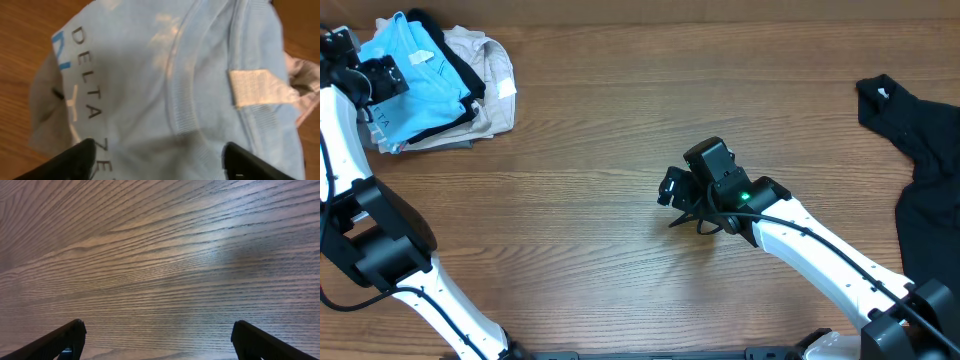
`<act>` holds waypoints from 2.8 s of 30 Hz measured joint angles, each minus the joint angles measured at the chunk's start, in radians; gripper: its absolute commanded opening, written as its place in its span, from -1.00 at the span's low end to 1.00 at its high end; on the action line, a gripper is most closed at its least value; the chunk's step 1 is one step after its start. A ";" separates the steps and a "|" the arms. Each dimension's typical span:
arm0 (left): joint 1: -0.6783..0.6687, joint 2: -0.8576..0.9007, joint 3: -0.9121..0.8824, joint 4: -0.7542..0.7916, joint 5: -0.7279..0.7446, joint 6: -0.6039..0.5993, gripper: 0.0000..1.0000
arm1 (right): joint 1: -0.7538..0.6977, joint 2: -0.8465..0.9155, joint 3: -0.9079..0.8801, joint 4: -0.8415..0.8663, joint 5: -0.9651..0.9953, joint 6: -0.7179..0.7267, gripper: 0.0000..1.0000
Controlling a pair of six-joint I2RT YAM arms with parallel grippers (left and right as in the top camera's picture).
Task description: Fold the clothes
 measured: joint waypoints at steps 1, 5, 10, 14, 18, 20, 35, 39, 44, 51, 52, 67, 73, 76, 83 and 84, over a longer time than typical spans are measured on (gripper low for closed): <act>-0.002 0.000 0.000 0.004 0.016 -0.003 0.10 | 0.000 0.000 0.000 0.000 0.000 0.000 0.96; -0.018 0.000 0.000 0.024 0.090 -0.023 -0.89 | 0.000 0.000 0.000 -0.001 0.000 0.000 0.96; -0.064 0.000 0.000 0.080 0.129 -0.064 -0.92 | 0.000 0.000 0.000 0.000 0.000 0.000 0.96; -0.118 0.000 0.000 0.131 0.128 -0.081 -0.92 | 0.000 0.000 0.000 0.000 0.000 0.000 0.96; -0.172 0.006 0.000 0.156 0.097 -0.087 -0.92 | 0.000 0.000 0.000 -0.001 0.000 0.000 0.95; -0.191 0.019 0.000 0.160 0.085 -0.100 -0.92 | 0.000 0.000 0.000 -0.006 0.000 0.000 0.96; -0.148 0.073 0.064 0.114 0.154 -0.127 -0.92 | 0.000 0.000 0.000 -0.006 0.000 0.000 0.96; -0.155 0.039 0.149 0.102 0.195 -0.127 -0.92 | 0.000 0.000 0.000 -0.007 0.000 0.000 0.96; -0.162 -0.013 0.196 0.060 0.126 -0.138 -0.92 | 0.000 0.000 0.000 -0.007 0.000 0.000 0.96; -0.166 -0.014 0.194 0.031 -0.161 -0.123 -0.92 | 0.000 0.000 0.000 -0.005 0.000 0.000 0.96; -0.166 -0.011 0.194 0.035 -0.179 -0.121 -0.92 | 0.000 0.000 0.000 -0.005 0.000 -0.001 0.96; -0.170 0.241 0.194 0.053 -0.250 -0.108 -0.92 | 0.000 0.000 0.000 -0.004 0.000 -0.003 0.96; -0.181 0.225 0.194 0.051 -0.241 -0.147 -0.80 | 0.000 0.000 0.000 -0.004 0.000 -0.003 0.96; -0.192 0.194 0.194 0.054 -0.211 -0.182 -0.47 | 0.000 0.000 0.000 -0.005 -0.001 -0.003 0.97; -0.230 -0.008 0.194 0.023 -0.112 -0.264 0.67 | 0.000 0.000 0.000 -0.006 0.000 -0.003 1.00; -0.235 -0.049 0.194 0.010 -0.095 -0.280 0.86 | 0.000 -0.001 0.000 -0.013 -0.001 -0.003 1.00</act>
